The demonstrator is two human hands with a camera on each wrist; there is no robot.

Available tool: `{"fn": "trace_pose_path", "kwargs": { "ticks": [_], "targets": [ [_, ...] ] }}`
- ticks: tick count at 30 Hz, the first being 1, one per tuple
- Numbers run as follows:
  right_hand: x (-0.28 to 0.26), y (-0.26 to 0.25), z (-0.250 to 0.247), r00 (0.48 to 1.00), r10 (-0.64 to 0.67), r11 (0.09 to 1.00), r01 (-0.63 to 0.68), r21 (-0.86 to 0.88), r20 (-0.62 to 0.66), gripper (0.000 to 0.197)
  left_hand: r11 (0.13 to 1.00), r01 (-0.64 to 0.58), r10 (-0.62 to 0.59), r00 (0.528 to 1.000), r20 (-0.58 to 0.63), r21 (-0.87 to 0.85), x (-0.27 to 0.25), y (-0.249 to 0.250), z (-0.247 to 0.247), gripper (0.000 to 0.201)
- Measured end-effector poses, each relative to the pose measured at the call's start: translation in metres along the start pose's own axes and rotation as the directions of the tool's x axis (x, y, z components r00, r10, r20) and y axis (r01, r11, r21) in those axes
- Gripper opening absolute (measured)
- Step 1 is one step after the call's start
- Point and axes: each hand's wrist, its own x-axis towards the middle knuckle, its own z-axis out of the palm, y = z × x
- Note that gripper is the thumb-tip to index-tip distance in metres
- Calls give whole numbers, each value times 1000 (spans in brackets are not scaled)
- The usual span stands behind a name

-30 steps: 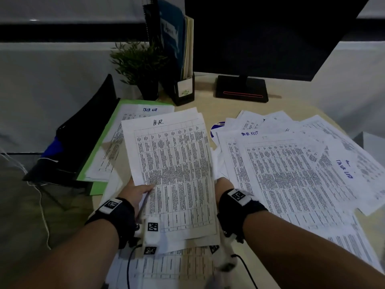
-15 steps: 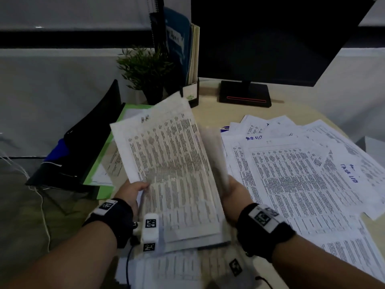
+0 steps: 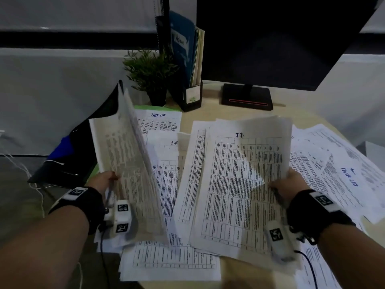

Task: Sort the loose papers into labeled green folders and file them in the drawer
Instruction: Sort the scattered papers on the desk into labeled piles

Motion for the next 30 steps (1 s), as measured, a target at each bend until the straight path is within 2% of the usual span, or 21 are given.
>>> {"fn": "trace_pose_path", "kwargs": {
  "ticks": [2,3,5,7,9,11,15,17,20,22,24,26,28,30],
  "targets": [
    [2,-1,2,1000,0,1000,0,-17,4,27,982,-35,29,999,35,185,0,-2,1,46],
    [4,-2,1,1000,-13,999,12,-42,-13,26,958,-59,43,997,64,280,0,-2,3,52],
    [5,-6,0,997,-56,994,50,-101,-56,23,877,-112,74,992,99,467,-5,0,7,45],
    [6,-10,-1,987,-125,978,105,-179,-101,22,743,-143,100,990,103,654,-8,3,13,45],
    [8,-13,-3,978,-168,959,133,-250,-126,24,659,-172,108,985,135,732,-13,7,17,51],
    [8,-15,-6,972,-186,947,140,-288,-142,24,585,-198,128,980,151,786,-18,10,22,48],
    [9,-16,-12,967,-192,950,142,-277,-164,26,539,-190,130,981,142,821,-18,12,29,63],
    [9,-16,-13,966,-195,954,148,-259,-168,25,525,-185,131,982,136,831,-17,12,30,59],
    [6,-15,-12,975,-158,975,129,-183,-154,24,535,-196,146,980,138,822,-22,12,35,48],
    [5,-13,-12,984,-125,986,109,-127,-129,24,612,-183,142,982,121,769,-24,15,36,41],
    [3,-12,-10,990,-99,993,91,-80,-101,22,779,-168,130,986,107,604,-19,19,29,40],
    [2,-11,-6,993,-84,995,79,-55,-86,24,930,-121,95,991,90,348,-15,24,16,43],
    [2,-11,2,996,-72,997,71,-34,-60,24,987,-71,55,992,112,142,-13,24,6,42],
    [1,-10,15,996,-84,995,82,-54,-21,25,997,-55,50,993,111,49,-14,25,1,35]
  ]
}}
